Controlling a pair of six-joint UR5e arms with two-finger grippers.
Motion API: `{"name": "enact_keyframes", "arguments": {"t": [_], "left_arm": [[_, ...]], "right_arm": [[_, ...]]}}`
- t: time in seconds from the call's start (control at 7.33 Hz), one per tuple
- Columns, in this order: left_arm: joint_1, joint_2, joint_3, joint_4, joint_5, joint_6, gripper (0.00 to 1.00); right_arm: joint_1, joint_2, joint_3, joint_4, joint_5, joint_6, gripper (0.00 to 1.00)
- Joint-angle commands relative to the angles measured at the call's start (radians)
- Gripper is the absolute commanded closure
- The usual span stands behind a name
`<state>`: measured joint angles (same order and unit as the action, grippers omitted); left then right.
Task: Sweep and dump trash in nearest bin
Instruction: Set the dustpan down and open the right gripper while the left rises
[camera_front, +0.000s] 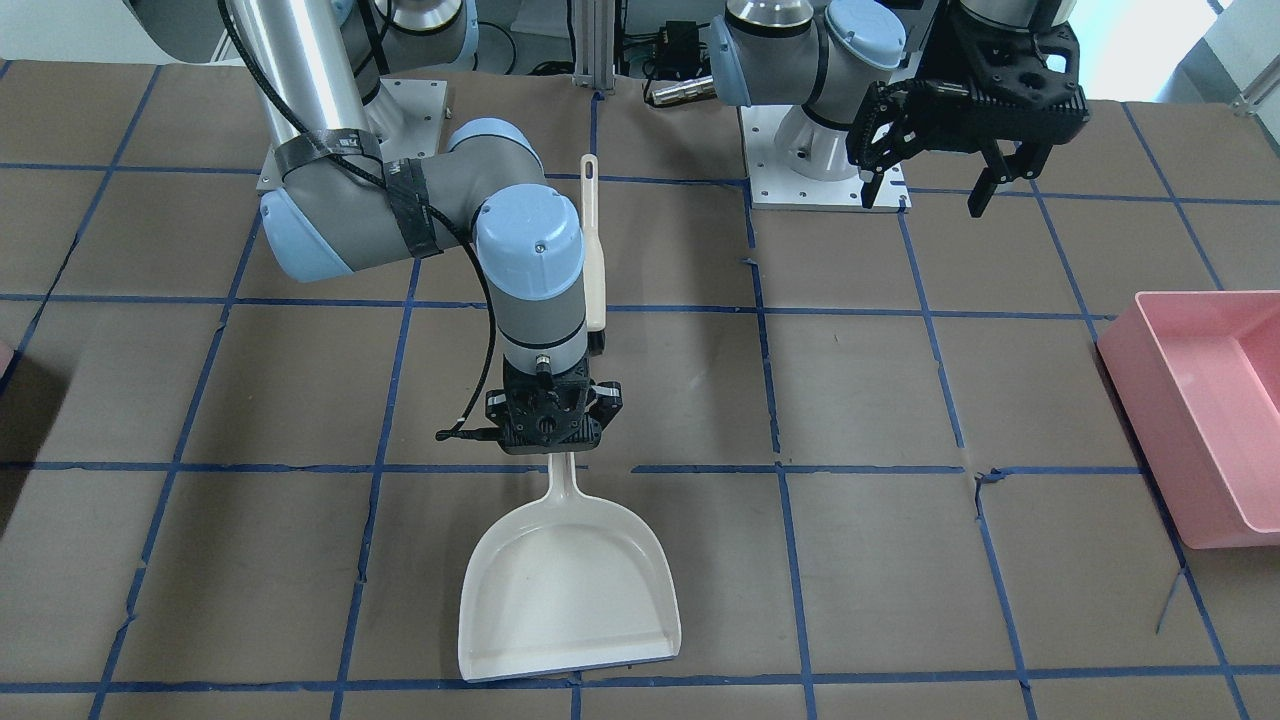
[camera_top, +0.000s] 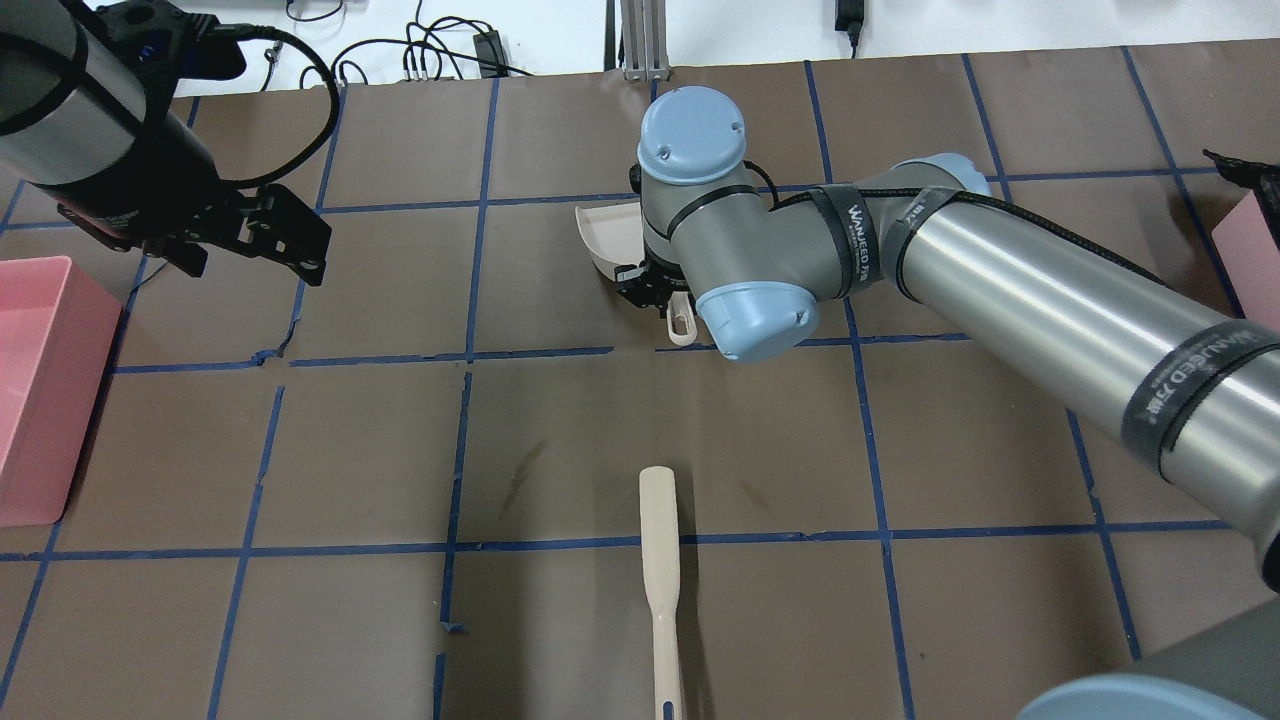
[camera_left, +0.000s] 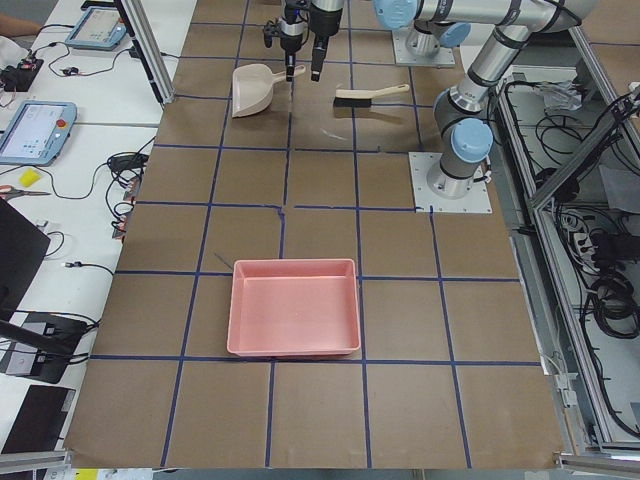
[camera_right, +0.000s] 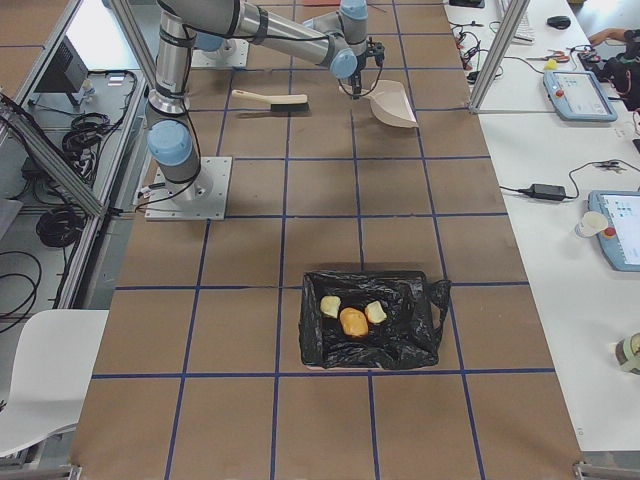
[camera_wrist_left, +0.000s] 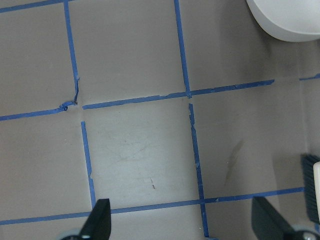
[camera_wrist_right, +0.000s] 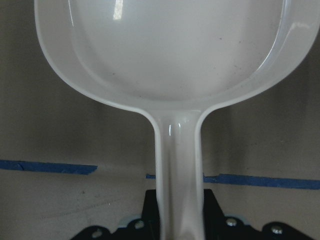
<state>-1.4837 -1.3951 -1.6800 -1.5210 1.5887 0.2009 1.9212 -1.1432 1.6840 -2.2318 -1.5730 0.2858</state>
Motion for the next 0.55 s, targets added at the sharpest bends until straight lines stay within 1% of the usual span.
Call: {"name": "enact_keyframes", "arguments": {"t": [0.0, 0.14, 0.27, 0.41], "left_arm": [[0.0, -0.012, -0.013, 0.001, 0.005, -0.003, 0.0], [-0.013, -0.033, -0.015, -0.001, 0.001, -0.023, 0.0], [-0.021, -0.05, -0.006, 0.002, -0.016, -0.029, 0.0], [-0.024, -0.065, -0.004, 0.005, -0.016, -0.028, 0.0]], "right_arm": [[-0.001, 0.003, 0.005, -0.006, 0.001, -0.002, 1.0], [-0.001, 0.013, 0.002, -0.008, 0.002, 0.0, 0.99], [0.001, 0.014, -0.001, -0.006, 0.002, 0.007, 0.95], [0.001, 0.017, 0.002, -0.005, 0.002, 0.012, 0.47]]}}
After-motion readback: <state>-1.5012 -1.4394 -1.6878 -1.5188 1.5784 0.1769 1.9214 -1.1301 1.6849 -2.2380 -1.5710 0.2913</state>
